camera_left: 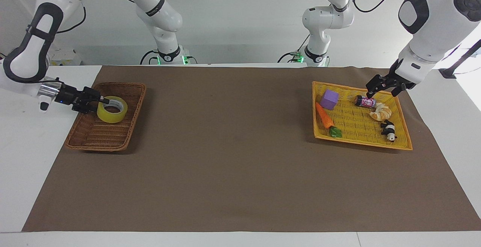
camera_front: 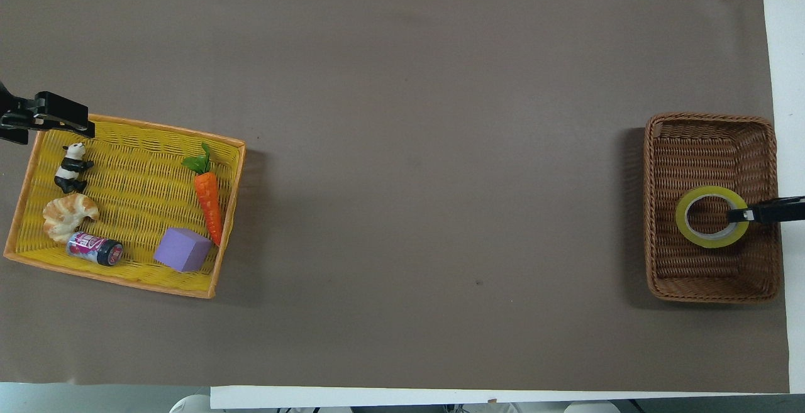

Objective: Move tape to another basket
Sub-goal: 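Lower the tape into the wicker basket and open the right gripper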

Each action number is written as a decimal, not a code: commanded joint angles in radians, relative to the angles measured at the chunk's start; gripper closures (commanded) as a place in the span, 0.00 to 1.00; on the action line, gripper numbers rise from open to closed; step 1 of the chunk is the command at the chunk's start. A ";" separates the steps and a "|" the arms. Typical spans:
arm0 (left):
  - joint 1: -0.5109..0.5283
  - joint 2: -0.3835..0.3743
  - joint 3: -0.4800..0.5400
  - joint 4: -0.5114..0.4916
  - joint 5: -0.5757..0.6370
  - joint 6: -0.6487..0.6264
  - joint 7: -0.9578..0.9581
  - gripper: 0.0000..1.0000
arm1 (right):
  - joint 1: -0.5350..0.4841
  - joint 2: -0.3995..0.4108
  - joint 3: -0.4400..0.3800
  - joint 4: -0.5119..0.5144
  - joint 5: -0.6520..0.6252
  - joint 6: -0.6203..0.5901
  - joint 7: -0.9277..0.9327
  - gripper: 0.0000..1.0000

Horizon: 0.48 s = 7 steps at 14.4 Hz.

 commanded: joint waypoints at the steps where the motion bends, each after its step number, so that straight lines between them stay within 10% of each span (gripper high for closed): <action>1: -0.004 -0.007 0.006 -0.005 -0.006 0.017 0.011 0.00 | 0.027 -0.022 0.004 0.033 -0.037 0.024 -0.014 0.00; 7: -0.005 -0.024 0.008 0.024 -0.009 -0.005 0.013 0.00 | 0.154 -0.169 0.004 0.052 -0.208 0.146 0.042 0.00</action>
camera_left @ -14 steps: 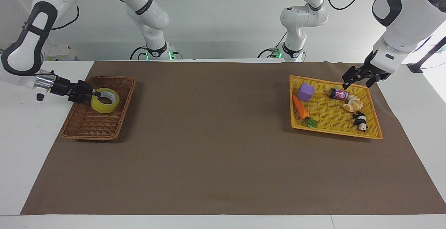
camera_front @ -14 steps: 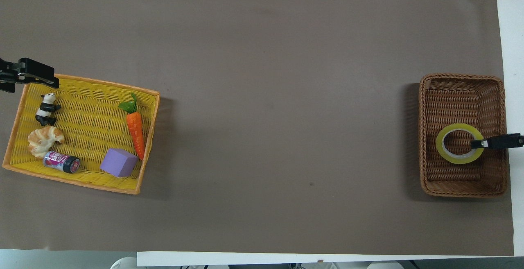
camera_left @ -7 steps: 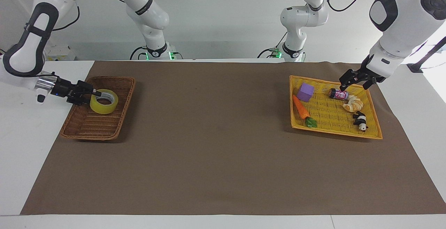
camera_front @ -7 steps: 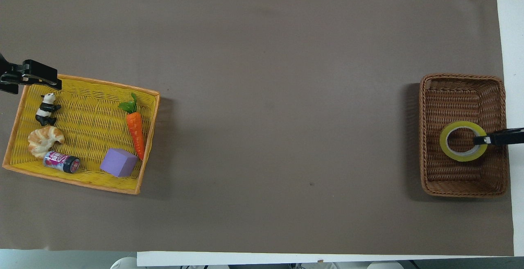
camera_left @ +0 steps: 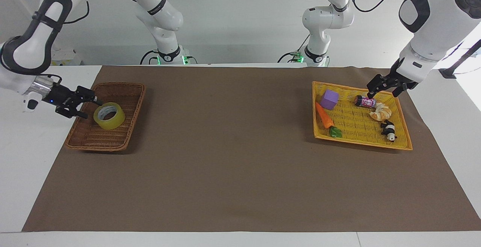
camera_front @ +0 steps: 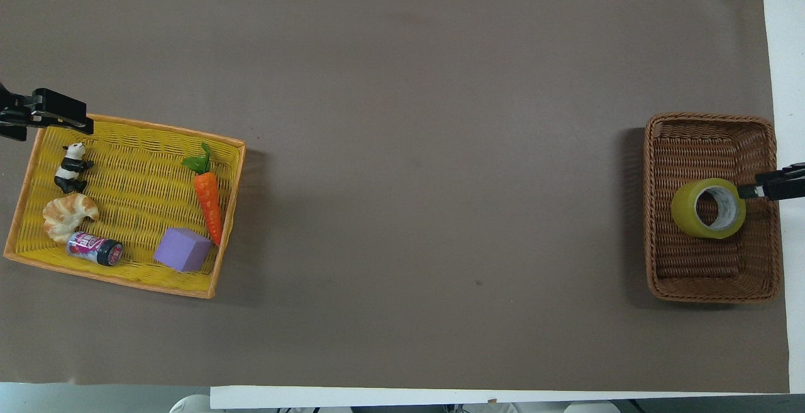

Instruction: Move tape to another basket

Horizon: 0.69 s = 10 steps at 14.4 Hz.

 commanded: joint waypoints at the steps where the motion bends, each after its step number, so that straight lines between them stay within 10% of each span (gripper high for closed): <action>1: -0.007 -0.018 0.006 0.012 -0.004 -0.007 0.013 0.00 | 0.055 -0.094 0.003 0.006 -0.131 0.046 0.072 0.00; 10: -0.005 -0.031 0.008 0.012 -0.003 -0.002 0.010 0.00 | 0.334 -0.261 0.006 0.217 -0.462 -0.240 0.711 0.00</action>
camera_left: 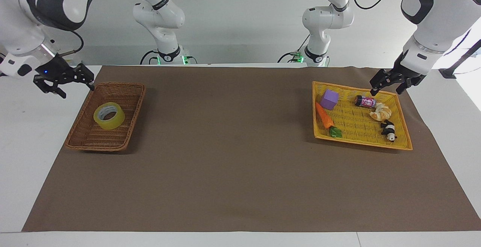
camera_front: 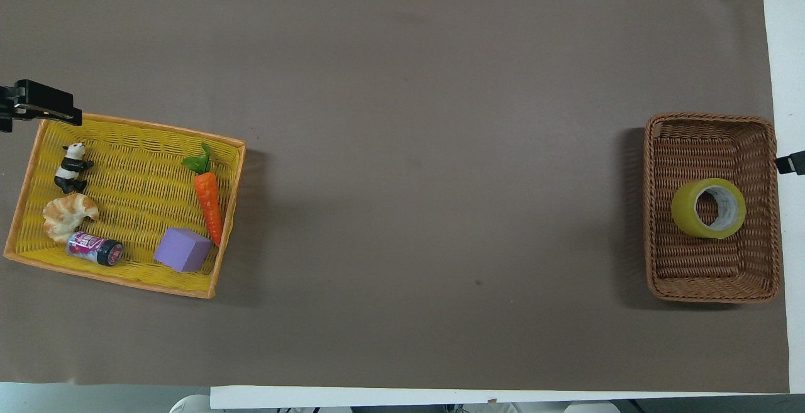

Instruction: Move tape to another basket

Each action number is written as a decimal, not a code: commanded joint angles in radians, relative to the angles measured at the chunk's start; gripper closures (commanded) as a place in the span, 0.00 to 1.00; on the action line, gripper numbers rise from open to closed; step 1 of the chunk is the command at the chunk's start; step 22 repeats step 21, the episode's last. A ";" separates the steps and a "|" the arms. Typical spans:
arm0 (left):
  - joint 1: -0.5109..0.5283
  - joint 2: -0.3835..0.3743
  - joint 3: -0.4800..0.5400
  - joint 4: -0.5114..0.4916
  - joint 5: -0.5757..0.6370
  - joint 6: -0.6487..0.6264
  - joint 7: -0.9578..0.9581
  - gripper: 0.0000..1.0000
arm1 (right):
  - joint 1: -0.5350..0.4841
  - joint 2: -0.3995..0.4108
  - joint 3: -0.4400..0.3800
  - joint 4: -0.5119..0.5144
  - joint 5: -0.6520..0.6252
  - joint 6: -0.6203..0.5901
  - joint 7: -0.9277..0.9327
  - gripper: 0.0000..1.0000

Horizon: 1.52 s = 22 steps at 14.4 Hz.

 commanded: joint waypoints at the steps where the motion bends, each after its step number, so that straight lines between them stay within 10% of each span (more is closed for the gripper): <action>1: -0.004 -0.015 0.014 -0.011 -0.004 -0.009 0.009 0.00 | 0.071 0.021 0.005 0.131 -0.066 -0.144 0.196 0.00; 22: -0.004 -0.015 0.016 -0.011 -0.003 -0.008 0.009 0.00 | 0.140 0.024 -0.041 0.185 -0.034 -0.218 0.287 0.00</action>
